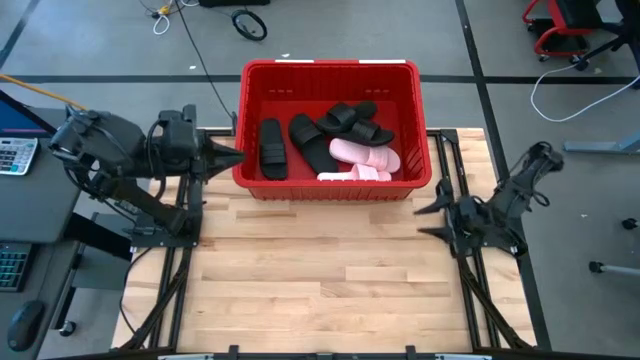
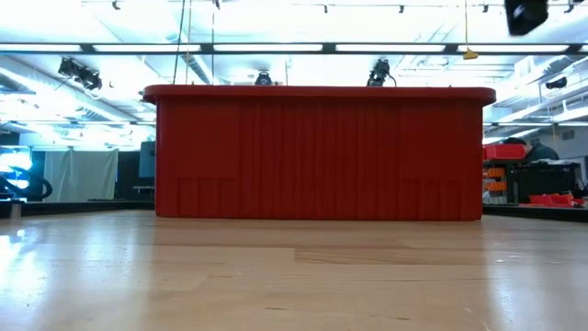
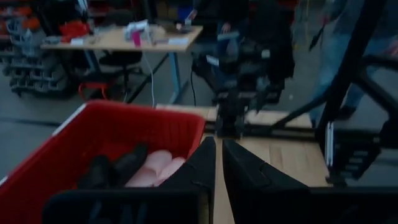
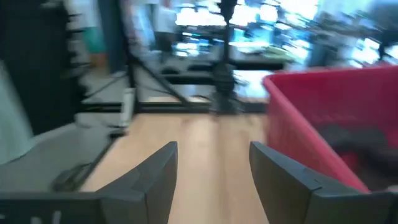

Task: Pick and place slides into bin
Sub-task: Return to Home Position

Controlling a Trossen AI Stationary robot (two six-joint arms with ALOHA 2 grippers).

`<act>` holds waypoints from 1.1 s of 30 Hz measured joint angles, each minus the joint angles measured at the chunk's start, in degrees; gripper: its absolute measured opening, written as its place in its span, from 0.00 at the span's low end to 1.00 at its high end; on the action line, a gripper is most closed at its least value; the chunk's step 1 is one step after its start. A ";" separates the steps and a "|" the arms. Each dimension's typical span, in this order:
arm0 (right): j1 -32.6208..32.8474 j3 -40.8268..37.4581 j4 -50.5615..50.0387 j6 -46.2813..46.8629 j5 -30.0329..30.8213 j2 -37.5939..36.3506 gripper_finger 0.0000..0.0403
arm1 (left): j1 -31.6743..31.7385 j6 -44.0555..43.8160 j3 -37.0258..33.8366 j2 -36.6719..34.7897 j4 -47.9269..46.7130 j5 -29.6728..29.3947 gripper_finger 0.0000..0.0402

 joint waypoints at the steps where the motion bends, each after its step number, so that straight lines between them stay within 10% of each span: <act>1: -2.09 0.00 -0.37 1.50 0.02 0.07 0.51 | 0.00 0.46 -0.01 0.00 1.30 0.02 0.09; 14: -27.58 0.00 -4.98 5.07 -19.87 -0.20 0.51 | 0.00 2.54 0.02 0.00 7.18 0.02 0.09; 33: -29.77 -14.48 6.15 1.85 -25.87 -16.45 0.51 | 0.00 -1.76 0.02 -0.02 5.32 0.03 0.10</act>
